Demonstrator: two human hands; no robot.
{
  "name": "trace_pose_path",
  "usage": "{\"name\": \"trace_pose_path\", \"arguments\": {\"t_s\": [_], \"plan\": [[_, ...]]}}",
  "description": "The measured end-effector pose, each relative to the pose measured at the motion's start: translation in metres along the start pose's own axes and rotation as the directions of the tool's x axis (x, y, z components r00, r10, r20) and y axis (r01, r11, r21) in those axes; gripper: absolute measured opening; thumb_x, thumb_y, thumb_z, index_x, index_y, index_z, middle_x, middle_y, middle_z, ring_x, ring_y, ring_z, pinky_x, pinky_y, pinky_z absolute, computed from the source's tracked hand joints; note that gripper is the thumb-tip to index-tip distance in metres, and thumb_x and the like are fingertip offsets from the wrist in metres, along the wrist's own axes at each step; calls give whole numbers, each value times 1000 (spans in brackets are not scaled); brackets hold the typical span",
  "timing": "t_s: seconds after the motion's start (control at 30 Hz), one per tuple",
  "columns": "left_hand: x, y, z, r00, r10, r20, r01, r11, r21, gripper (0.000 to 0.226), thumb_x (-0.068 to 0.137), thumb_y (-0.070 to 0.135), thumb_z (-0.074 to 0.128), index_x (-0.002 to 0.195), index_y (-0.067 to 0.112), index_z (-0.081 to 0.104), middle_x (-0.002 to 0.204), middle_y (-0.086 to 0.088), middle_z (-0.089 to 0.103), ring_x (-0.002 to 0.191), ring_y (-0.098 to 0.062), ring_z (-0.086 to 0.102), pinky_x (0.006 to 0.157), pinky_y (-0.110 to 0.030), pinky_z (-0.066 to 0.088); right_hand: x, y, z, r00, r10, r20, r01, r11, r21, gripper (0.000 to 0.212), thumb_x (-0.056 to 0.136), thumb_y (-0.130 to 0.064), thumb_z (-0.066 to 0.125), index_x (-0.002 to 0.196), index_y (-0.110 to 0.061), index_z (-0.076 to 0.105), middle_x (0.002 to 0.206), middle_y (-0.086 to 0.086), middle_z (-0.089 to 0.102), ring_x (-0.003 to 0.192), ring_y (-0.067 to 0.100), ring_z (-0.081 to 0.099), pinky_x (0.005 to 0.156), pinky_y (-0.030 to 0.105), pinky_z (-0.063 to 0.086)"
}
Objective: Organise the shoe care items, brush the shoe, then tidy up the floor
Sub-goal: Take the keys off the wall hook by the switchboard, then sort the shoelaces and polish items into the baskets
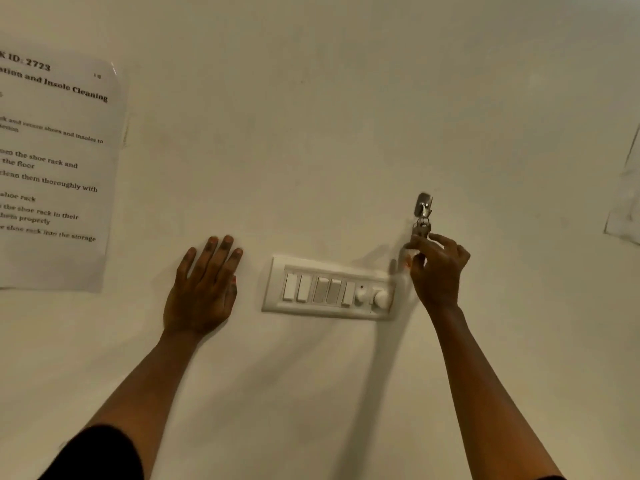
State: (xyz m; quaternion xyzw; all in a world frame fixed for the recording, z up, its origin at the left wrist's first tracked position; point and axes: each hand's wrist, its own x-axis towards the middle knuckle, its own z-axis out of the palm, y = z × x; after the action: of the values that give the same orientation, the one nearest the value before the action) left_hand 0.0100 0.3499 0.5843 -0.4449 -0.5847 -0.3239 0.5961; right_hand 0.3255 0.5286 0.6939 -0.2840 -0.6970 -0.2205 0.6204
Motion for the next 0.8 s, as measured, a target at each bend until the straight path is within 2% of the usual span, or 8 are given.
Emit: {"name": "trace_pose_path", "arguments": {"t_s": [0.17, 0.23, 0.33, 0.43, 0.53, 0.63, 0.73, 0.8], "plan": [[-1, -3, -14, 988, -6, 153, 22, 994, -104, 48, 95, 18, 41, 142, 10, 34, 149, -13, 34, 145, -21, 10, 115, -43, 14, -75, -51, -4, 989, 78, 126, -102, 975, 197, 22, 72, -1, 54, 77, -14, 70, 71, -1, 64, 86, 23, 58, 80, 24, 19], [-13, -4, -26, 971, -40, 236, 83, 981, -175, 50, 92, 15, 45, 140, 11, 35, 149, -14, 33, 144, -23, 14, 116, -41, 10, -119, -74, -3, 972, 91, 219, -147, 955, 256, 22, 73, -2, 53, 76, -15, 69, 70, -2, 63, 82, 23, 56, 78, 25, 21], [-76, 3, -53, 930, -92, 356, 180, 958, -225, 50, 89, 16, 45, 138, 11, 36, 150, -16, 30, 141, -27, 22, 115, -42, 10, -200, -111, -2, 903, 85, 421, -233, 921, 312, 24, 72, -2, 51, 74, -17, 69, 70, -7, 63, 82, 21, 55, 77, 25, 23], [-180, 14, -91, 851, -135, 508, 271, 940, -205, 46, 91, 19, 46, 136, 11, 41, 150, -14, 30, 139, -24, 29, 112, -44, 19, -282, -150, -6, 787, 59, 614, -333, 879, 342, 25, 72, -1, 50, 73, -16, 70, 71, -3, 67, 83, 24, 56, 76, 28, 30], [-293, 28, -142, 678, -179, 712, 374, 919, -125, 42, 87, 23, 46, 129, 14, 45, 148, -11, 35, 134, -21, 35, 103, -40, 25, -363, -187, -12, 628, -1, 778, -417, 844, 338, 26, 68, -2, 48, 70, -16, 70, 72, 0, 70, 81, 30, 58, 76, 38, 44], [-388, 37, -199, 414, -224, 882, 481, 877, -3, 38, 81, 27, 42, 117, 17, 49, 139, -11, 44, 120, -24, 48, 89, -38, 37, -440, -213, -24, 432, -54, 900, -500, 816, 289, 27, 69, -3, 47, 70, -15, 71, 73, 3, 71, 81, 30, 58, 78, 31, 40], [-460, 41, -250, 117, -321, 940, 579, 791, 198, 36, 76, 24, 47, 109, 14, 58, 129, -12, 52, 110, -30, 58, 82, -42, 45, -506, -230, -38, 198, -53, 979, -540, 827, 154, 22, 76, -5, 52, 78, -13, 73, 81, 7, 71, 88, 27, 56, 82, 29, 41], [-496, 44, -277, -39, -376, 926, 617, 720, 318, 44, 76, 20, 46, 116, 11, 60, 131, -10, 51, 115, -30, 54, 87, -43, 41, -545, -241, -47, 44, -48, 998, -556, 829, 65, 22, 79, -6, 53, 82, -14, 73, 88, 8, 71, 91, 25, 56, 82, 29, 43]]}}
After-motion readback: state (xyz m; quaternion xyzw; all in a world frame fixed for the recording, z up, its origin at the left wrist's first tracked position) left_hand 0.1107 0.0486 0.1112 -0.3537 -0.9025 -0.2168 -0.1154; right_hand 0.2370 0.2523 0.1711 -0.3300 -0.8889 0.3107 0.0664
